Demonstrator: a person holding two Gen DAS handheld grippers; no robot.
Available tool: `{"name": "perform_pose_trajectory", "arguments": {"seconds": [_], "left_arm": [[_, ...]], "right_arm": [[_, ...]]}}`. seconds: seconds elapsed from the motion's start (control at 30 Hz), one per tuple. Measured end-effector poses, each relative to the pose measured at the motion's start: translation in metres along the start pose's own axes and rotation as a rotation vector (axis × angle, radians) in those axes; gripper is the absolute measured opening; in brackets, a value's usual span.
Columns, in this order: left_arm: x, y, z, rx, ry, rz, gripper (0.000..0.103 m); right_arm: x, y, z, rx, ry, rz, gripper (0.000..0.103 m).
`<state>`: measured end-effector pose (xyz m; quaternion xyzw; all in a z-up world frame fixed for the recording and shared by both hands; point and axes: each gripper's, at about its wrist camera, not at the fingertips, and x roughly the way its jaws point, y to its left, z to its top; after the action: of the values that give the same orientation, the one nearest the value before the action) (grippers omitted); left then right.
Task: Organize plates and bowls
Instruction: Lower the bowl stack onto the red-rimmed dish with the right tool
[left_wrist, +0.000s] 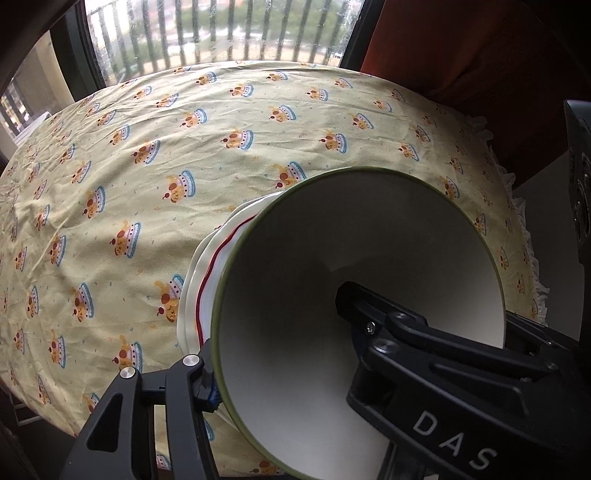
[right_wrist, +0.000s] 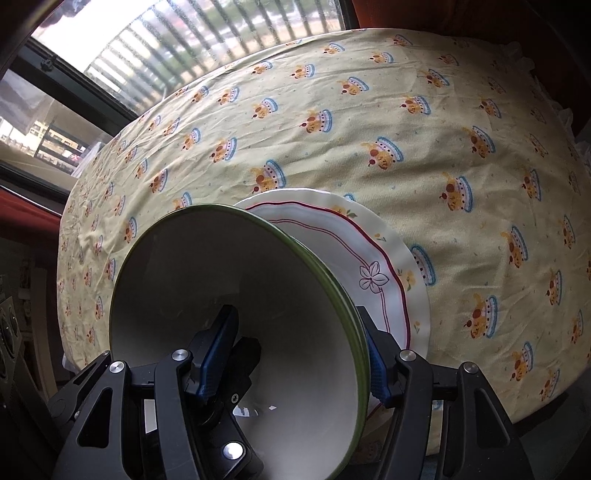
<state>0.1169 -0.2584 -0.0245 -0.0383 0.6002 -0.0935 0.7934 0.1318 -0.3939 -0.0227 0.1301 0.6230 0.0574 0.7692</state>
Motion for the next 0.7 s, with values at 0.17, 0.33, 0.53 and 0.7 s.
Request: {"name": "perform_pose_trajectory", "arguments": {"seconds": [0.17, 0.33, 0.53, 0.7], "left_arm": [[-0.001, -0.002, -0.006, -0.012, -0.022, 0.033, 0.070], [-0.011, 0.001, -0.012, -0.014, -0.059, 0.059, 0.075], [-0.027, 0.011, -0.014, 0.067, -0.116, 0.089, 0.082], [-0.048, 0.034, -0.010, 0.138, -0.188, 0.047, 0.084]], "right_arm": [[-0.004, 0.000, -0.006, -0.044, -0.015, 0.000, 0.066], [-0.014, 0.007, -0.012, -0.090, -0.057, -0.032, 0.070], [-0.026, 0.014, -0.014, -0.115, -0.110, -0.085, 0.074], [-0.048, 0.021, -0.018, -0.072, -0.233, -0.216, 0.075]]}}
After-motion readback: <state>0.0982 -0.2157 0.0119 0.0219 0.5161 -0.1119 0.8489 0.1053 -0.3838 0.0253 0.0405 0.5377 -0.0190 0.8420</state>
